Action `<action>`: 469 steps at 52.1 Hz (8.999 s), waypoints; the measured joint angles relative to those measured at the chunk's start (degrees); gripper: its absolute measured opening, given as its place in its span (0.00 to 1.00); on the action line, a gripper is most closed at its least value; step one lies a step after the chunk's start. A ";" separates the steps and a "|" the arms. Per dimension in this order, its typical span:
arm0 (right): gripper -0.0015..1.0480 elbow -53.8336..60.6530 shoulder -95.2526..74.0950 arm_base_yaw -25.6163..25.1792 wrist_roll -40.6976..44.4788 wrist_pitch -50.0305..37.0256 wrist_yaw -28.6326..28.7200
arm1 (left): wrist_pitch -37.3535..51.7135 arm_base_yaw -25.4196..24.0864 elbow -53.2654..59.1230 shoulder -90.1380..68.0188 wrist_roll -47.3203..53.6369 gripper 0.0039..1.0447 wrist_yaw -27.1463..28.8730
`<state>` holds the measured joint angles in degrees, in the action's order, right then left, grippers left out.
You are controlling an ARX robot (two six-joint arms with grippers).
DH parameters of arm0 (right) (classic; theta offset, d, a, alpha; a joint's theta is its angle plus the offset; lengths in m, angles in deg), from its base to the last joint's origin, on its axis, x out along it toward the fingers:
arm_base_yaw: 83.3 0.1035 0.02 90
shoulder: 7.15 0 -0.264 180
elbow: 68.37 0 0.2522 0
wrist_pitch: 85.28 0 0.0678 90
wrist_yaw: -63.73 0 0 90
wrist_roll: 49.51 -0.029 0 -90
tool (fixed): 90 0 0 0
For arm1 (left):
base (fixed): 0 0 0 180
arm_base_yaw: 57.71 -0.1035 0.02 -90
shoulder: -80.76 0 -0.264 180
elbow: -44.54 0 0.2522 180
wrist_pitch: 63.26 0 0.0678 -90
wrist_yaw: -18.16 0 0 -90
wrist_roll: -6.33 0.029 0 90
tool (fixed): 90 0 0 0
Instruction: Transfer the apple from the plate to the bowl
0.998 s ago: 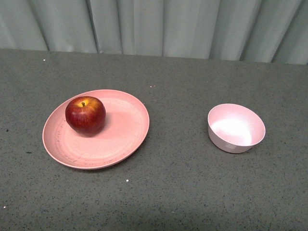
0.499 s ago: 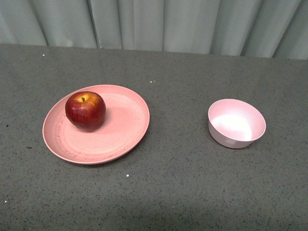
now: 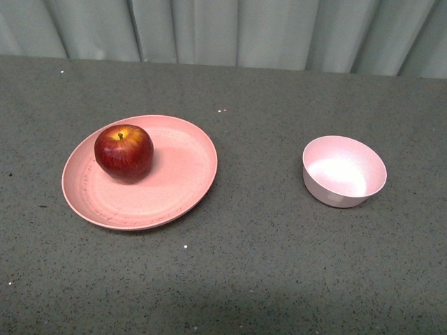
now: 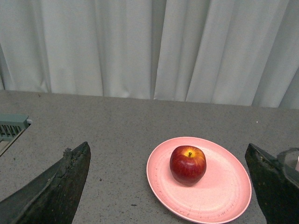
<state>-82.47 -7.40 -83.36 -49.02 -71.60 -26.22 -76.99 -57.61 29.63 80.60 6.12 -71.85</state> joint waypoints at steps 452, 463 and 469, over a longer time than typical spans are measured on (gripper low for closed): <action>0.84 0.00 0.00 0.20 -0.46 0.00 -0.04 | 0.00 0.00 0.00 0.04 0.00 0.94 0.04; 0.91 0.00 0.00 0.20 -0.50 0.00 -0.04 | -0.11 0.15 -0.04 -0.09 -0.13 0.94 0.72; 0.91 0.00 0.00 0.20 -0.50 0.02 0.00 | -1.05 3.87 -0.79 -6.54 -3.50 0.94 13.62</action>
<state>-82.47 -7.40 -83.16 -49.52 -71.57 -26.22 -78.04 -53.74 28.84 74.06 2.63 -58.23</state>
